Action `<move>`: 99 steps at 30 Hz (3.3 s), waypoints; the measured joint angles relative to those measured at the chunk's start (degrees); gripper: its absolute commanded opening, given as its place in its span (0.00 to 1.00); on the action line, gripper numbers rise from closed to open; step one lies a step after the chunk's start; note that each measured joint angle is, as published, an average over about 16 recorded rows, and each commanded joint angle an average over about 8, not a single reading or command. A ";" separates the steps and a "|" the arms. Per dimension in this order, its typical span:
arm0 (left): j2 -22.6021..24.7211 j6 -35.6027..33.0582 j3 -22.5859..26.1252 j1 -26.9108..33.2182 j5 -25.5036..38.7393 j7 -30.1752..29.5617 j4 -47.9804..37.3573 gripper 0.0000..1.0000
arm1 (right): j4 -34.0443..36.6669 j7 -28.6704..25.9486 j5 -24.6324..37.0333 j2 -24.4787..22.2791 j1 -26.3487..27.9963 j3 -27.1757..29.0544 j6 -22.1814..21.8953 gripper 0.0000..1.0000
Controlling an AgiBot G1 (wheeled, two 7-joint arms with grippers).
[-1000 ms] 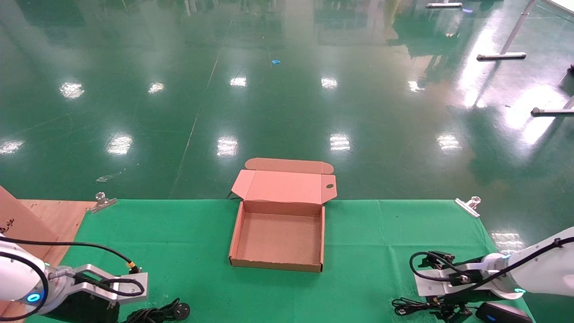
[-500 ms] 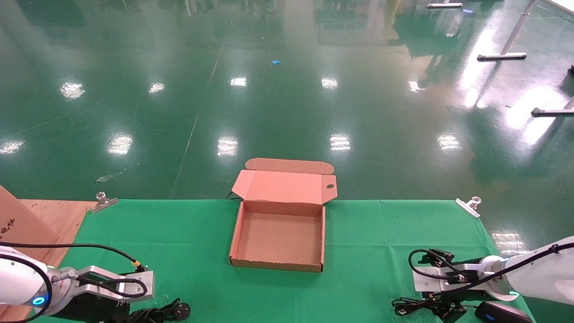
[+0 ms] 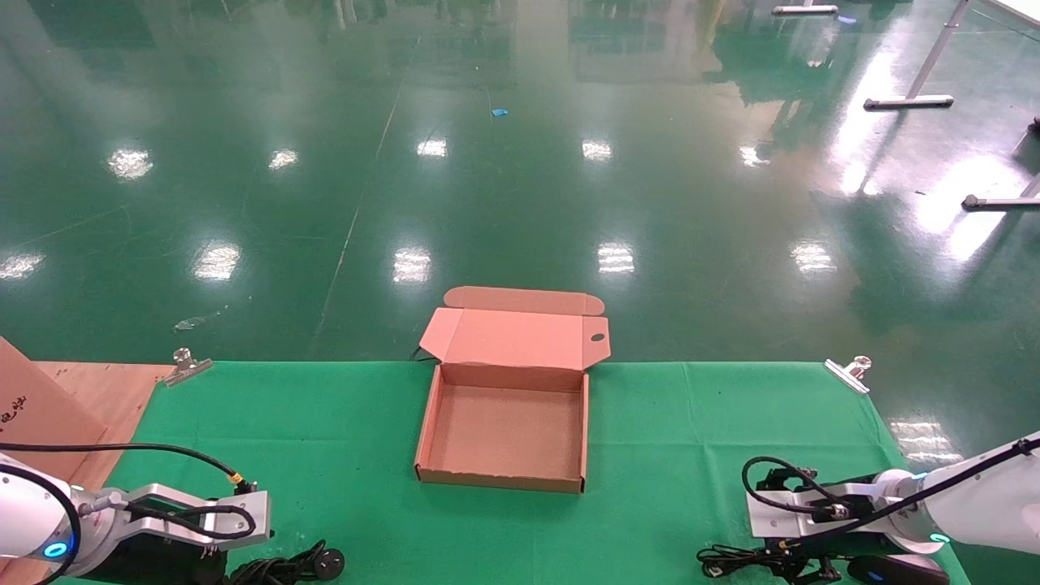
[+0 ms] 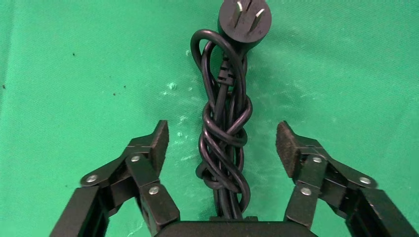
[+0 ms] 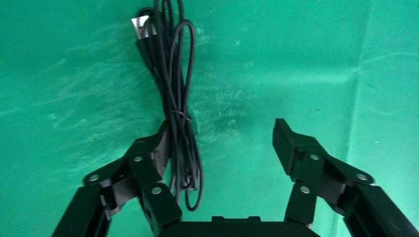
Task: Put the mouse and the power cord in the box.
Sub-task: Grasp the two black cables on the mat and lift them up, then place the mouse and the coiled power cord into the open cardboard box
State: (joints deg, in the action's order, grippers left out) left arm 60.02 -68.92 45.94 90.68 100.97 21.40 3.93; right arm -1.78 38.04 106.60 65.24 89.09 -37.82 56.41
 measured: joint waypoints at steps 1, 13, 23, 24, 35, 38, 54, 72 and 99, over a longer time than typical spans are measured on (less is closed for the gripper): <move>0.00 -0.04 -0.06 0.00 -0.09 0.14 -0.17 0.00 | 0.12 0.12 -0.03 -0.08 0.08 0.02 0.29 0.00; 0.42 -0.47 -0.61 -0.32 -0.92 1.51 -1.77 0.00 | 1.11 1.07 -0.24 -1.15 0.97 0.15 2.87 0.00; 0.92 -0.97 -0.61 -0.36 -0.94 2.09 -2.61 0.00 | 1.48 1.53 -0.51 -1.79 1.81 0.34 5.43 0.00; 0.93 -1.08 -0.60 -0.26 -0.92 2.13 -2.65 0.00 | 1.51 1.59 -0.56 -1.89 1.95 0.37 5.92 0.00; 0.69 -3.44 -0.40 3.09 -0.65 2.69 -2.07 0.00 | 1.55 2.49 -1.36 -3.80 4.52 0.93 12.86 0.00; 0.62 -4.55 -0.35 4.79 -0.58 2.87 -1.54 0.00 | 1.37 2.77 -1.71 -4.52 5.76 1.17 14.91 0.00; 2.37 -13.18 -0.26 18.09 -0.41 2.38 5.76 0.00 | -1.77 1.77 -4.90 -6.03 17.76 3.34 26.70 0.00; 12.70 -13.15 -1.12 28.74 -1.59 3.33 10.51 0.00 | -3.83 -6.12 -6.30 6.83 26.35 4.38 22.04 0.00; 18.54 23.82 6.44 5.99 -1.55 -9.83 22.24 0.00 | 0.78 -3.56 -6.63 8.02 24.46 4.61 18.91 0.00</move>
State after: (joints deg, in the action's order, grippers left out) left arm 78.55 -45.10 52.38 96.66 99.41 11.57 26.17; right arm -1.00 34.48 99.97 73.26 113.56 -33.21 75.33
